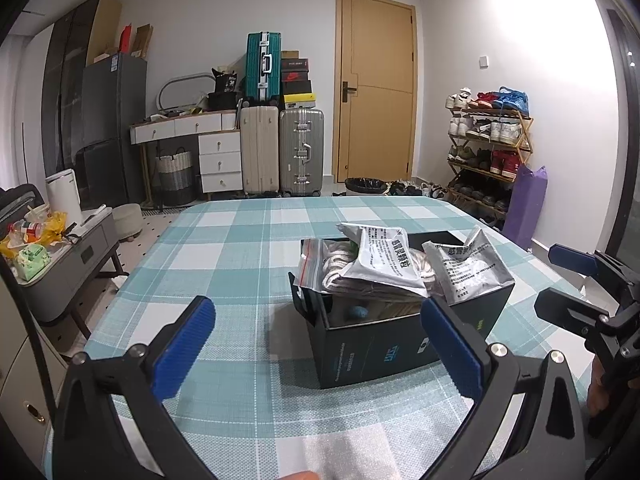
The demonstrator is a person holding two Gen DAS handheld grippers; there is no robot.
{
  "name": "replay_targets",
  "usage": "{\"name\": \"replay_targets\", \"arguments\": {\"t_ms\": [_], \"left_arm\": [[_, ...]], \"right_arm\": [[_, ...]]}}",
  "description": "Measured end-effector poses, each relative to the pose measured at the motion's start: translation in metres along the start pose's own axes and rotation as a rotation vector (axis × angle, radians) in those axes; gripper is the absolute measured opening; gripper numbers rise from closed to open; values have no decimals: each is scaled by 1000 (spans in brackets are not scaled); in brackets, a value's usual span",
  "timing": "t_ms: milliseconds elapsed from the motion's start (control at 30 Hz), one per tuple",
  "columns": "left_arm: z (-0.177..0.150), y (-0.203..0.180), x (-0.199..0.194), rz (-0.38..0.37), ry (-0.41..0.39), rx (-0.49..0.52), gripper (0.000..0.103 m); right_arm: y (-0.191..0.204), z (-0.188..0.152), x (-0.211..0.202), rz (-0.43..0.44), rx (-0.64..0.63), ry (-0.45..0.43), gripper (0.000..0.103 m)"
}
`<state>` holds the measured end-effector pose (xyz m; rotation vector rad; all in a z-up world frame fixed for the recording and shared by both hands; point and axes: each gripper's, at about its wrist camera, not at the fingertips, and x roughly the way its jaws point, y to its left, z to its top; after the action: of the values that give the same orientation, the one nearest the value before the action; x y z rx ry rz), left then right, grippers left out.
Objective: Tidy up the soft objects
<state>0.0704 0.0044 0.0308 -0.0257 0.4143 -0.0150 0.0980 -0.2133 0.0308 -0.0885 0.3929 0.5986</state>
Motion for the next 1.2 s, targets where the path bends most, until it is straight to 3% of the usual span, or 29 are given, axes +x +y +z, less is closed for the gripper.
{"name": "replay_targets", "arguments": {"t_ms": [300, 1200], "left_arm": [[2, -8, -7, 11, -33, 30, 103], [2, -4, -7, 10, -30, 17, 103]], "right_arm": [[1, 2, -2, -5, -5, -19, 102], [1, 2, -1, -1, -4, -17, 102]]}}
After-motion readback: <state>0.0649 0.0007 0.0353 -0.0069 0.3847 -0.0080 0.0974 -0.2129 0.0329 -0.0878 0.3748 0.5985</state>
